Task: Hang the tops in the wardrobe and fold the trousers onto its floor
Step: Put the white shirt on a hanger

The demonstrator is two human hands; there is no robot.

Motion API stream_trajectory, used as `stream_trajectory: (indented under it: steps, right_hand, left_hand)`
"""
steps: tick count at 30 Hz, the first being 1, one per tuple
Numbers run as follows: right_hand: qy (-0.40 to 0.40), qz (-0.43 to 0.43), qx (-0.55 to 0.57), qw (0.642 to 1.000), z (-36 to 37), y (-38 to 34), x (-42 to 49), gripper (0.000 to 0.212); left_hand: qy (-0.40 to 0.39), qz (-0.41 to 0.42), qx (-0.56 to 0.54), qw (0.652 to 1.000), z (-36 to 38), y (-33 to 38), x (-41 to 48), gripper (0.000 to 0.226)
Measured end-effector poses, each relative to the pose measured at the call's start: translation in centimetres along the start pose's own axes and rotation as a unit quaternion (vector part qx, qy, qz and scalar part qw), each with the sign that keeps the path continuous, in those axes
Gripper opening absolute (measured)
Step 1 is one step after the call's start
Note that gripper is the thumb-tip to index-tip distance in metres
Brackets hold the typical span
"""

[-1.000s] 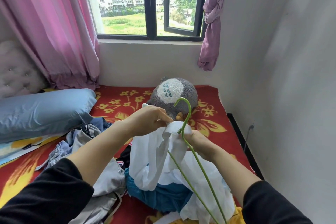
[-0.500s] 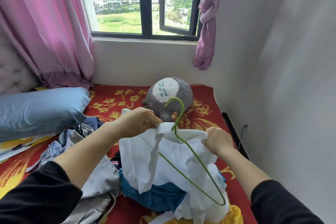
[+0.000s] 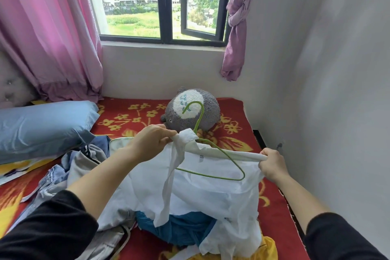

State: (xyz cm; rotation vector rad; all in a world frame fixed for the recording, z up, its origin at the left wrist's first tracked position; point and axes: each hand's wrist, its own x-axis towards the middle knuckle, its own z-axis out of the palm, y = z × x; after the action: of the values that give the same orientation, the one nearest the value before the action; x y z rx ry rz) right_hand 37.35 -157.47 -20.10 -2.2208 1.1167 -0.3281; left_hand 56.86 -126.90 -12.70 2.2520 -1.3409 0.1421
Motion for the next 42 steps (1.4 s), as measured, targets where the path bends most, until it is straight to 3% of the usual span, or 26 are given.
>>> stream_trajectory:
  steps: [3,11,15,17,19,22,24,25,28,32,36,42]
  right_hand:
    - [0.024,0.014,0.063,0.998,-0.1,0.2,0.2,0.007]
    - [0.010,0.021,0.100,0.995,0.4,-1.6,-0.4,0.052]
    - [0.000,-0.021,0.178,0.984,0.4,-4.4,-1.7,0.044]
    - [-0.055,-0.020,0.266,0.962,0.6,-6.2,-2.7,0.028]
    - [-0.154,-0.024,0.371,0.915,0.9,-7.9,-3.9,0.016]
    - [-0.314,-0.051,0.459,0.829,0.9,-9.7,-5.3,0.033]
    - [-0.352,-0.034,0.480,0.803,0.9,-10.6,-5.7,0.055]
    - [-0.344,-0.021,0.470,0.813,0.9,-11.0,-5.9,0.057]
    - [-0.253,-0.048,0.341,0.904,1.6,-12.0,-5.6,0.055]
    - [-0.128,-0.173,0.217,0.952,3.8,-15.7,-5.9,0.043]
    - [-0.050,-0.264,0.178,0.947,6.2,-19.8,-7.3,0.032]
    - [-0.055,-0.423,0.131,0.895,9.1,-25.7,-12.8,0.037]
  left_hand:
    - [0.003,-0.013,-0.023,1.000,0.5,0.1,0.0,0.019]
    - [0.016,-0.043,-0.068,0.997,1.8,1.1,0.2,0.023]
    - [0.021,-0.054,-0.078,0.995,2.4,1.4,0.2,0.024]
    - [0.029,-0.068,-0.079,0.994,2.6,1.4,0.3,0.024]
    - [0.036,-0.090,-0.077,0.992,2.8,1.5,0.1,0.023]
    - [0.055,-0.106,-0.097,0.988,2.7,1.1,-0.7,0.020]
    - [0.071,-0.111,-0.109,0.985,2.2,0.5,-1.6,0.019]
    - [0.079,-0.115,-0.117,0.983,1.7,0.2,-2.1,0.019]
    - [0.122,-0.126,-0.141,0.974,0.8,-0.6,-3.2,0.019]
    - [0.173,-0.153,-0.157,0.960,-1.6,-2.0,-5.7,0.021]
    - [0.218,-0.201,-0.159,0.942,-4.4,-2.7,-8.7,0.025]
    - [0.340,-0.291,-0.129,0.885,-9.4,-1.5,-17.4,0.022]
